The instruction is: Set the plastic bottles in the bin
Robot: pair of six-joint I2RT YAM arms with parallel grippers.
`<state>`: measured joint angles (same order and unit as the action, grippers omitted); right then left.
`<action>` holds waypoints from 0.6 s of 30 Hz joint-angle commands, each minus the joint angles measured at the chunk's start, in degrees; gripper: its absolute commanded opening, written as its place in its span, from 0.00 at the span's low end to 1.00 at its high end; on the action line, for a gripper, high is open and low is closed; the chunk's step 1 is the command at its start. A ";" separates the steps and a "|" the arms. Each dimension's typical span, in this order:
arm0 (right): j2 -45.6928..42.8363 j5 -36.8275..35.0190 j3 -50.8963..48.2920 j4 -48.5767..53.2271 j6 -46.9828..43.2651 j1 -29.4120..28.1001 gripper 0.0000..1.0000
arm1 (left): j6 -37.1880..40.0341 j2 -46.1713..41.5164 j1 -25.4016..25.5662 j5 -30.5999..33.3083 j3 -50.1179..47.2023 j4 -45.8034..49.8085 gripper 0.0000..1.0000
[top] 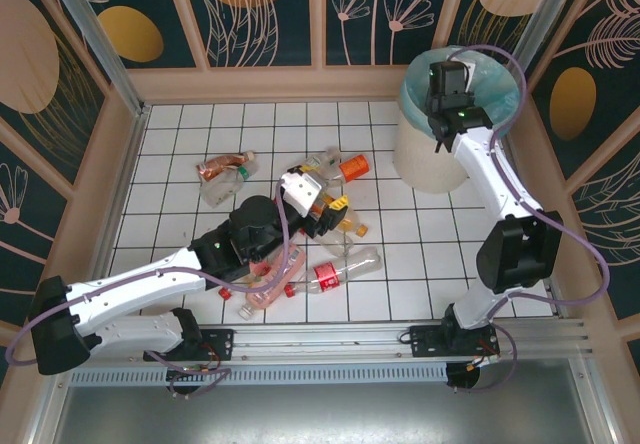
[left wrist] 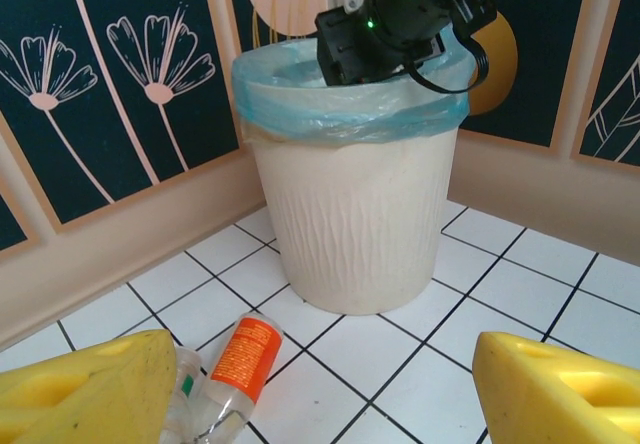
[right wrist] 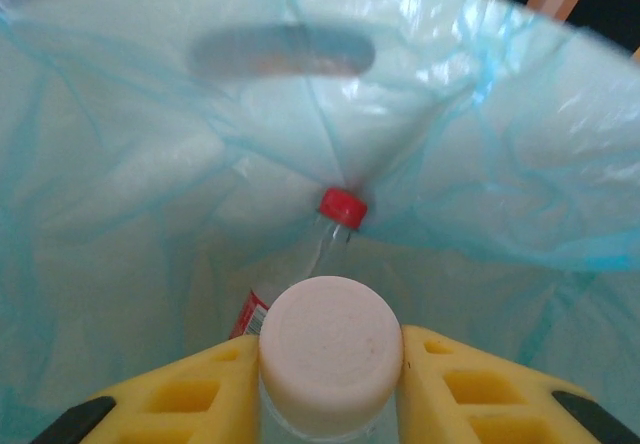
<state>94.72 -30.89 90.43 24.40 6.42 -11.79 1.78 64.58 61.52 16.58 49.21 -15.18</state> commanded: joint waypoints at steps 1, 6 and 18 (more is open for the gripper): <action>0.97 4.02 -1.87 -2.51 2.37 1.91 0.38 | -1.19 0.55 0.34 0.29 -0.63 -0.87 0.78; 0.76 6.82 -2.07 -2.09 3.21 2.60 0.57 | -1.32 0.81 0.27 0.47 -0.52 -0.84 0.78; -9.62 8.21 3.75 -0.87 5.53 -0.30 0.65 | -0.89 2.13 0.27 0.55 0.84 -0.99 0.79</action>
<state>90.67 -22.55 90.56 23.83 10.50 -10.50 1.32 66.50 61.52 16.60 49.08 -15.18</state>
